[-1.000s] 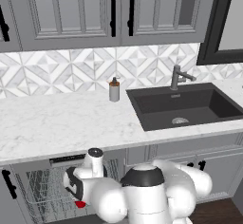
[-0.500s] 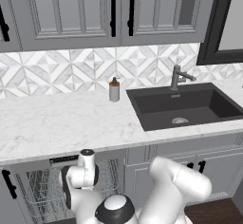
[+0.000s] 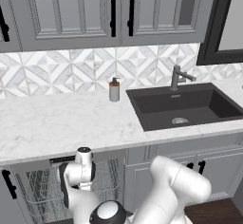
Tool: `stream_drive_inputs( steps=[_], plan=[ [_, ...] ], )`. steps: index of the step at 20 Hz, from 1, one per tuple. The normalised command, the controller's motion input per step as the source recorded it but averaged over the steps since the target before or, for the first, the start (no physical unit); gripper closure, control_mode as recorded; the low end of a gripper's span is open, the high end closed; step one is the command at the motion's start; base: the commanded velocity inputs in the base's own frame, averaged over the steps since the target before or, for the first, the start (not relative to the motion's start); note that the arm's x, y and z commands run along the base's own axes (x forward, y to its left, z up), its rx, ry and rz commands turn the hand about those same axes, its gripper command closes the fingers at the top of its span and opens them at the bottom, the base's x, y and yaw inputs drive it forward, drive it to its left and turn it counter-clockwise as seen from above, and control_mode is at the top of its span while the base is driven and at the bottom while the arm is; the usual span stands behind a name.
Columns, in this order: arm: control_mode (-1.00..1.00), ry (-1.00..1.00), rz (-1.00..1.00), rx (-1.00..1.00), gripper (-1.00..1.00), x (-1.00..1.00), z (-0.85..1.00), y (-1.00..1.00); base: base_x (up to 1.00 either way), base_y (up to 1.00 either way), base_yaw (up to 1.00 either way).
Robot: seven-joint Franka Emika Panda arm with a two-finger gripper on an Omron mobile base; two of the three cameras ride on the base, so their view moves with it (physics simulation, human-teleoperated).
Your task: Pick up the cup and bowl from the counter, place them in the dishwasher, and close the dishwasher door.
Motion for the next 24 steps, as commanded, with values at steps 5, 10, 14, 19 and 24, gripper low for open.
stream_drive_inputs(
  steps=[5,10,14,19,24],
  plan=[
    [-1.00,-0.11,0.08,-0.05,-1.00,-0.13,-0.33,0.45,0.00,0.00,0.00],
    [-1.00,-0.37,0.02,0.00,-1.00,-0.55,0.11,0.12,0.00,0.00,0.00],
    [-1.00,-0.24,0.00,0.00,-1.00,-0.70,0.51,0.13,0.00,0.00,0.00],
    [-1.00,-0.09,0.00,0.02,-1.00,-0.74,0.58,0.02,0.00,0.00,0.00],
    [-1.00,0.00,0.02,0.05,-1.00,-0.60,0.81,0.06,0.00,0.00,0.00]
  ],
)
